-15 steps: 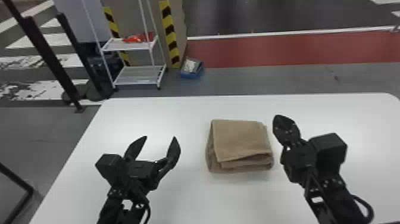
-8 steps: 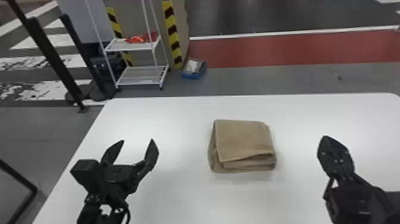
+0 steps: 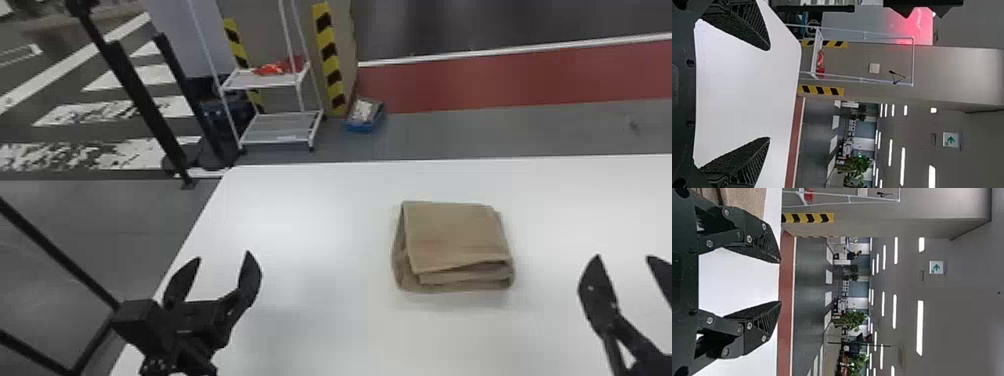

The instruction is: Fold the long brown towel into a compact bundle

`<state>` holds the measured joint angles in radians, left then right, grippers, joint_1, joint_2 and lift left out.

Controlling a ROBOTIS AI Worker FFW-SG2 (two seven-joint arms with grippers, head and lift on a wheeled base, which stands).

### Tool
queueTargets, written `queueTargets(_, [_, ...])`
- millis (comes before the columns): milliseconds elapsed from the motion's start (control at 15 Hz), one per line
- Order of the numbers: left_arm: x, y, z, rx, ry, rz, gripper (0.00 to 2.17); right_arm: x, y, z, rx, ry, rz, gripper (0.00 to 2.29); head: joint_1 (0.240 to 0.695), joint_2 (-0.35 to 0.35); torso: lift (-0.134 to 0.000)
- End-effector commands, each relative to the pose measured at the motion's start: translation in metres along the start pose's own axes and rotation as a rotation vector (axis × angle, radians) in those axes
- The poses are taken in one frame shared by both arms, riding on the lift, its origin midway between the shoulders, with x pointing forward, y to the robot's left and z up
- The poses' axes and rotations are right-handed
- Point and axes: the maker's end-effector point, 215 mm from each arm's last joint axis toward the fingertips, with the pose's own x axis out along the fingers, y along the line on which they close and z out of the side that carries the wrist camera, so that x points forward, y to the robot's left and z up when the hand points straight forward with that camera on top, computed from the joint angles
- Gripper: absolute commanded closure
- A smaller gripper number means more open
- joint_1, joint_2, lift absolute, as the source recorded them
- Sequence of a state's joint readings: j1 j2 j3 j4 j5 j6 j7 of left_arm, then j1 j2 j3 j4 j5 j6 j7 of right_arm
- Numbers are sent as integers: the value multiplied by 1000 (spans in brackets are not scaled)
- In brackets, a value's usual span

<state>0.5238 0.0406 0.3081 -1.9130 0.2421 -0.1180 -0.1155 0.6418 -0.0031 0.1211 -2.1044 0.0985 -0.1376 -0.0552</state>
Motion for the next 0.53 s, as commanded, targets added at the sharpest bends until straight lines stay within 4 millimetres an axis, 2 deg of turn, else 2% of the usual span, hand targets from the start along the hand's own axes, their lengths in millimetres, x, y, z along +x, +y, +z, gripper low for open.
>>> queueTargets(0, [-4,-9,-1,13,1,-16,56,-1,0,-10,1,24,1,46,695,292,-119])
queueTargets(333, [-8,-25,-3,18,9,-40,56,-1,5,-21,4,65,8,46,695,275,-119])
queueTargets(467, [-8,-29,-3,19,9,-44,56,0,7,-19,7,62,12,46,695,266,-119])
